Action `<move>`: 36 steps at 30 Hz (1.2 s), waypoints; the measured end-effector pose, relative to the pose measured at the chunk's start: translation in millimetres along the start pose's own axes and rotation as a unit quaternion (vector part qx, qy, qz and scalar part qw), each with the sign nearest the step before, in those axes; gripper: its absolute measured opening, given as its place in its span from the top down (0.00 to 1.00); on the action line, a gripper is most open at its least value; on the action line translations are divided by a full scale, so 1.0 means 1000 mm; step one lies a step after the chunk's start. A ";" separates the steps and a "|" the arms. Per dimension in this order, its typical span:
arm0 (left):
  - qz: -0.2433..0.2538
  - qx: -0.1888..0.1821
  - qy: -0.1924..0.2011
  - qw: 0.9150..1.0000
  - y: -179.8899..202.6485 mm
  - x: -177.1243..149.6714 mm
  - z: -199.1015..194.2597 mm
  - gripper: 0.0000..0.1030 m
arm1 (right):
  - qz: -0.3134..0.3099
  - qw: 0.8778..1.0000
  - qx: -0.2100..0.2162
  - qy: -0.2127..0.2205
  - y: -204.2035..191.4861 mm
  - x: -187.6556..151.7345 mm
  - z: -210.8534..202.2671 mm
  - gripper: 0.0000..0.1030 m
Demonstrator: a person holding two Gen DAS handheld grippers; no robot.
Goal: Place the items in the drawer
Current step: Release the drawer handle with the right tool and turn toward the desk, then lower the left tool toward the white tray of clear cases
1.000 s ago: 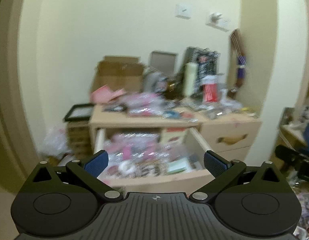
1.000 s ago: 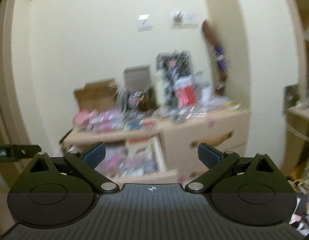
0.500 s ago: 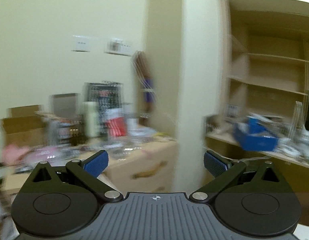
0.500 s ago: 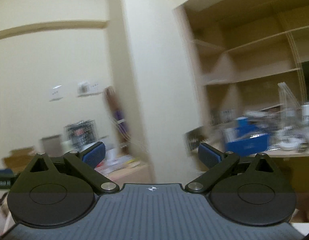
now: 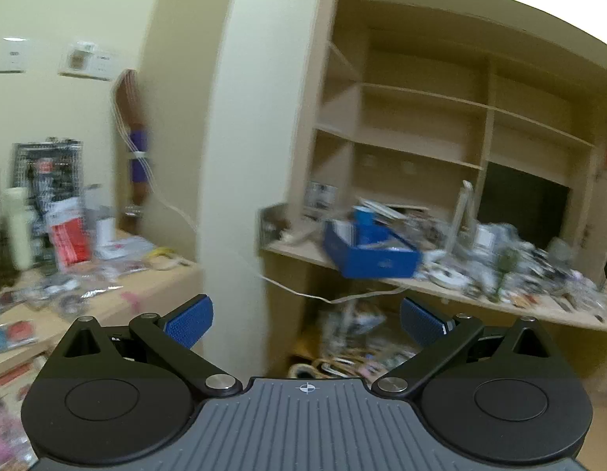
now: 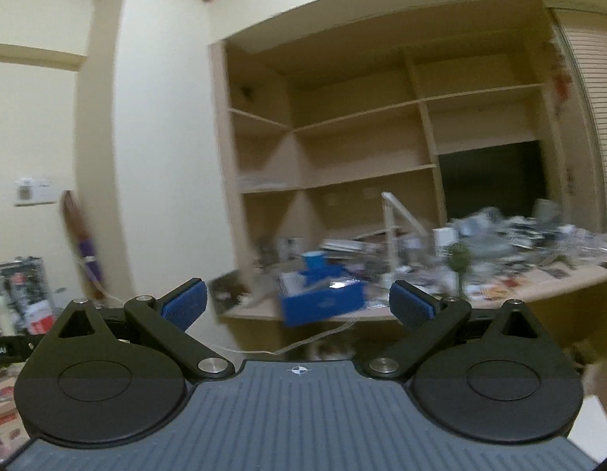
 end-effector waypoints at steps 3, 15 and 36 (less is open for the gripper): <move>0.009 -0.046 0.002 0.999 0.018 0.000 0.009 0.00 | 0.005 0.999 -0.039 0.013 0.018 0.003 -0.018 0.01; 0.026 -0.151 -0.050 0.987 0.103 -0.010 0.034 0.00 | 0.008 0.988 -0.145 0.050 0.090 0.014 -0.070 0.01; 0.049 -0.105 -0.141 0.983 0.263 -0.042 0.061 0.00 | -0.022 0.995 -0.095 -0.013 0.234 0.066 -0.033 0.01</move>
Point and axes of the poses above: each gripper's, at about its wrist camera, not at the fingertips, and z roughly the way its jaws point, y to its right, x to its top, the point moved 8 cm from there along z, roughly the way its jaws point, and after that the axes turned 15 degrees about z, right-handed, at the moved point
